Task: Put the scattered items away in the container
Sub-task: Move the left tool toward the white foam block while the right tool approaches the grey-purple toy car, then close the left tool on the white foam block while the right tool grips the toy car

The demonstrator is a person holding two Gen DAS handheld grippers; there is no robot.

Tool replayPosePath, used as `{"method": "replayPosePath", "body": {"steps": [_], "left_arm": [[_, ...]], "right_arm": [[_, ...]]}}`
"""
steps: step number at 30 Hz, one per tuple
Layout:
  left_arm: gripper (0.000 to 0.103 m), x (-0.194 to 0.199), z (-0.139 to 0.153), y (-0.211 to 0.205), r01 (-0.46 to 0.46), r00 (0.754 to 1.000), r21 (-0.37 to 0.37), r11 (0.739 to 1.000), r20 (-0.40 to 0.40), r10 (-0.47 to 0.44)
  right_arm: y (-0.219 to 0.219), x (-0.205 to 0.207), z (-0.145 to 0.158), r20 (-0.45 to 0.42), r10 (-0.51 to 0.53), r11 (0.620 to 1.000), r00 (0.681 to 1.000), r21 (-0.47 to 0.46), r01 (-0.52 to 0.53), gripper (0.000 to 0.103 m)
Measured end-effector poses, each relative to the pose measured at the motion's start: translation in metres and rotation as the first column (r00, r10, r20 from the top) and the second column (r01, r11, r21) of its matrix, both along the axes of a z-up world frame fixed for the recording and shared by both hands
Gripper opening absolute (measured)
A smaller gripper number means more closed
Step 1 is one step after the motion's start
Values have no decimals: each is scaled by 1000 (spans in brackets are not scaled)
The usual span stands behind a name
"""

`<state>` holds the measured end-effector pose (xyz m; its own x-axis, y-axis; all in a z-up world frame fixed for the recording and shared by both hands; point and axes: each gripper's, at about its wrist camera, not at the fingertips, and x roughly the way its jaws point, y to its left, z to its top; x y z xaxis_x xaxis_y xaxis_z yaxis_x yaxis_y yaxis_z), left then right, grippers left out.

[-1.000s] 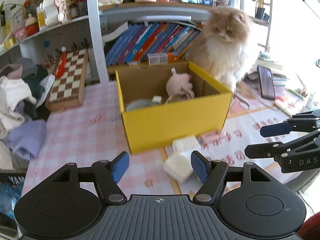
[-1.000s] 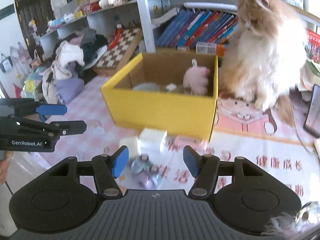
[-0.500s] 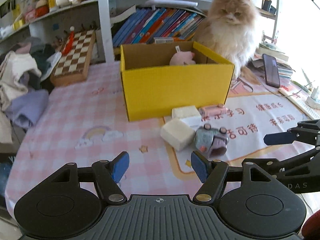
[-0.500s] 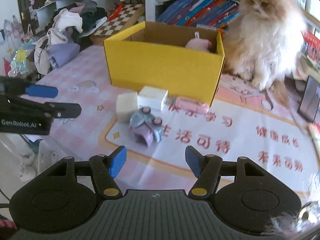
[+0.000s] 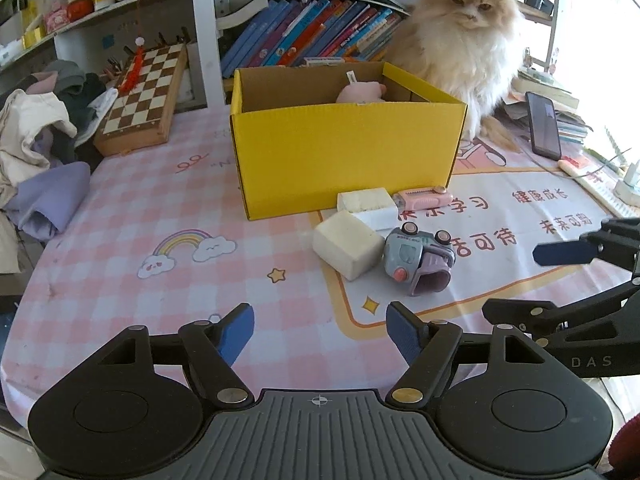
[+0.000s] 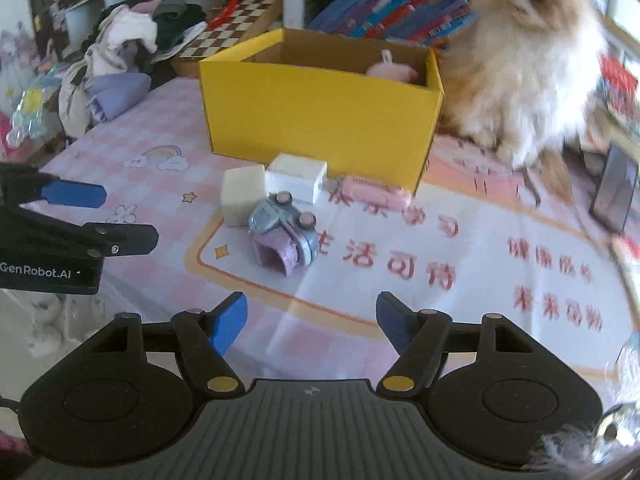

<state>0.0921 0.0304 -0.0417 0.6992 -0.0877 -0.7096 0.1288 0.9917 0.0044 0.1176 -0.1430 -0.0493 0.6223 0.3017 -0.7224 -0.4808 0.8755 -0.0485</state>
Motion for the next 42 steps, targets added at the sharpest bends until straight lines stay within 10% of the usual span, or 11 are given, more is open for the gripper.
{"method": "replayPosePath", "body": {"steps": [42], "left_arm": [[76, 42, -8, 4, -41, 999, 13, 999, -30, 41]], "right_arm": [[33, 67, -17, -109, 149, 988, 983, -23, -152, 57]]}}
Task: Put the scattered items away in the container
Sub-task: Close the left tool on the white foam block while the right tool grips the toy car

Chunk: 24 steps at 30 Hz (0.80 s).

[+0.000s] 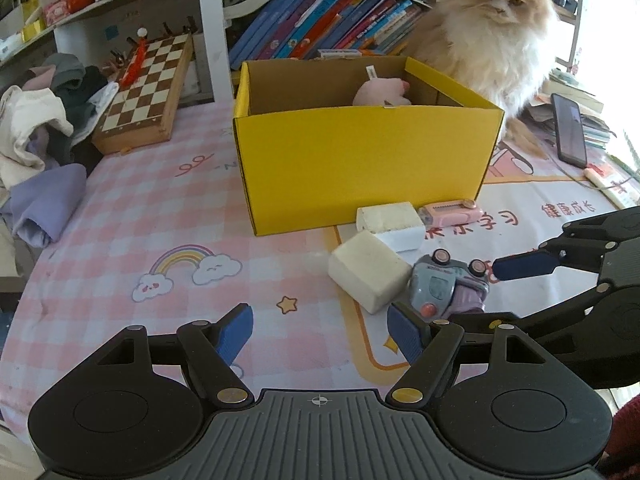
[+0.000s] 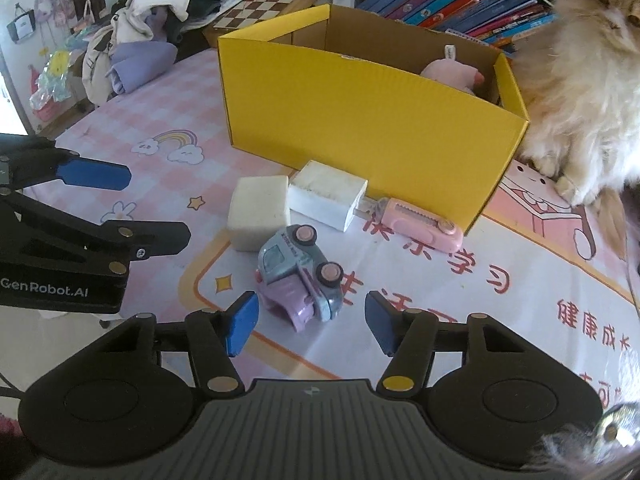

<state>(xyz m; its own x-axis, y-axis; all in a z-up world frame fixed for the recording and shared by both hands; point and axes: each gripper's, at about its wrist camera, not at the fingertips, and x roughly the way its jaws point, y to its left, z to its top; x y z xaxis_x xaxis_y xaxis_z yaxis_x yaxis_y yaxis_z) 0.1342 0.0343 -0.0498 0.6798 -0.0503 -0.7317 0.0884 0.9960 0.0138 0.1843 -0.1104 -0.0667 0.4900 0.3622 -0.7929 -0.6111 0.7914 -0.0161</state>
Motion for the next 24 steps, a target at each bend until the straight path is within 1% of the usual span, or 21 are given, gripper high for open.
{"method": "replayPosePath", "body": {"steps": [9, 12, 14, 18, 24], "left_arm": [[76, 5, -1, 0, -14, 1000, 16, 1000, -15, 14], [76, 9, -2, -1, -14, 1000, 15, 1000, -18, 14], [76, 11, -2, -3, -11, 1000, 13, 1000, -20, 11], [76, 18, -7, -11, 8, 1000, 2, 1000, -29, -7], [76, 31, -13, -25, 43, 999, -10, 999, -27, -43]], "right_arm": [[13, 12, -9, -26, 53, 999, 998, -9, -53, 57], [14, 15, -10, -32, 60, 998, 998, -13, -60, 48], [12, 16, -9, -32, 62, 998, 998, -13, -62, 48], [1, 15, -6, -16, 47, 999, 999, -20, -48, 47], [-18, 20, -4, -11, -2, 1000, 1000, -29, 2, 47]]}}
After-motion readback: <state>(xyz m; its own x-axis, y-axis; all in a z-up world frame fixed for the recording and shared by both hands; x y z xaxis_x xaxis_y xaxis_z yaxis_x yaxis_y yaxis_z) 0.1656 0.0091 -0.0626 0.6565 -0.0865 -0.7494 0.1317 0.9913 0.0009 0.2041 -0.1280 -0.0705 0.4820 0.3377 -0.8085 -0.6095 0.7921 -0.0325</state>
